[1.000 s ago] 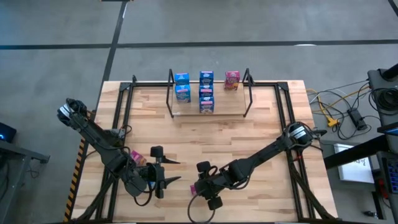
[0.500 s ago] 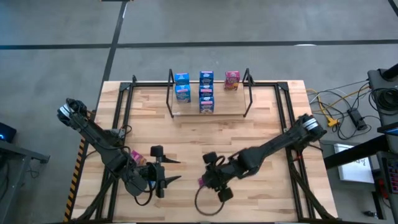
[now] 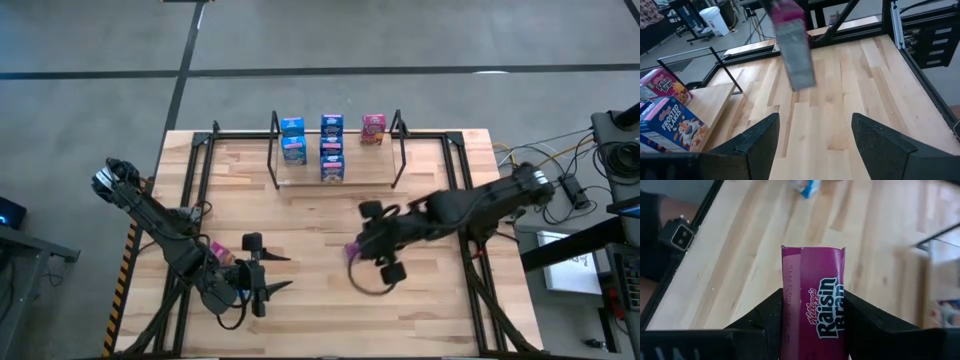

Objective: Stack cereal on shelf
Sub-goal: Put the bottom purple cereal box on the shelf aligned with the other purple cereal box

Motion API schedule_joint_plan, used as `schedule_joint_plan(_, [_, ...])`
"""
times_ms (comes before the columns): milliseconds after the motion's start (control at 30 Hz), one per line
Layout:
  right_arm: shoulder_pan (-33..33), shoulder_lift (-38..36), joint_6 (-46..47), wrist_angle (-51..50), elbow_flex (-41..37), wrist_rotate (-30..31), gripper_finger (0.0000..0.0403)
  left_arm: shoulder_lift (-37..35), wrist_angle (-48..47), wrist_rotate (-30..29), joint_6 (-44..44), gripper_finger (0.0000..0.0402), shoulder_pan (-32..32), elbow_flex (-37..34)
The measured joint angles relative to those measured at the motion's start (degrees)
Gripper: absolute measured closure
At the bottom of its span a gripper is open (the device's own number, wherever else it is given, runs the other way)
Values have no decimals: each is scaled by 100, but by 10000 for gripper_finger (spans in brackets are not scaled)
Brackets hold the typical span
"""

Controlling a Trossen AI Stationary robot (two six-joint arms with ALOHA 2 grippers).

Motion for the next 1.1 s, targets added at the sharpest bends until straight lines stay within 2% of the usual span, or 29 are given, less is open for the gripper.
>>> schedule_joint_plan(300, [-719,-1206,-550,-24,-782,278,248,0,89,-2,89,169,11,0])
schedule_joint_plan(633, [-2537,-2196,-1780,846,-2147,86,248,0,608,-4,860,169,90,0])
schedule_joint_plan(833, [-3769,-2218,-2177,1191,-2516,-447,248,0,844,-4,1431,169,218,0])
schedule_joint_plan(1100, [-5062,-1631,-2860,1547,-2603,-1325,248,0,848,-7,1933,169,518,0])
